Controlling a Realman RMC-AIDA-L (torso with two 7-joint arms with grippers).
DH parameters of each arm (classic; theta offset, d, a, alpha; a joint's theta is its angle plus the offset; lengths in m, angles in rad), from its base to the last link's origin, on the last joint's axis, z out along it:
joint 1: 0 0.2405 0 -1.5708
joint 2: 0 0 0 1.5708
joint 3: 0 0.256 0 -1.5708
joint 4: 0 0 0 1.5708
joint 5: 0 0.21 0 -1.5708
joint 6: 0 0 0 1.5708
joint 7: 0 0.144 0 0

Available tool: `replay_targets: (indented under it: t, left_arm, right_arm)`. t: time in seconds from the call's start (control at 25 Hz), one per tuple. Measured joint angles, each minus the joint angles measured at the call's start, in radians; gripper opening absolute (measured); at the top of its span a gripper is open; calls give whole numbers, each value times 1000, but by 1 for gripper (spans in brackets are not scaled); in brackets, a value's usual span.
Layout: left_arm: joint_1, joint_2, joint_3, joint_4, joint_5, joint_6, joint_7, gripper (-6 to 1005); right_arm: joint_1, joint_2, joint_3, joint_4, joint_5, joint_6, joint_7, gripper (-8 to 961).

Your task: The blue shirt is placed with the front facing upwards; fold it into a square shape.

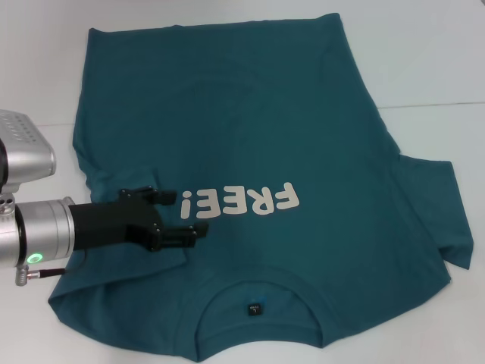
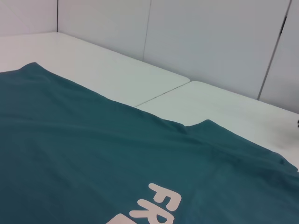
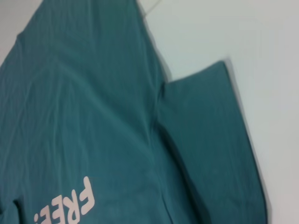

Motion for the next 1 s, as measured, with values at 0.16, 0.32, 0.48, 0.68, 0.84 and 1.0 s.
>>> replay_targets:
  t: [0.16,0.32,0.48,0.68,0.84,1.0]
  left_arm:
    - [-7,1,1,0,0,16,0,905]
    - [-16,6,3,-5,0,24,0,905]
    - [-19,8,11,-6,-2,25,0,905]
    - [-15,8,12,-2,-7,25,0,905]
    - [-14,6,9,1,-7,26,1,905]
    - [-13,5,8,1,-8,26,5,905]
  right_arm:
    - [-3,-3,-1,-38,-15,-24,13,196]
    - [-3,1,-6,-33,-46,-21,19,353]
    - [-1,11,-8,-32,-75,-21,25,455]
    - [-1,23,-8,-32,-76,-19,25,583]
    - [-1,25,-2,-31,-73,-11,24,724]
    - [0,33,-3,-31,-73,5,25,859]
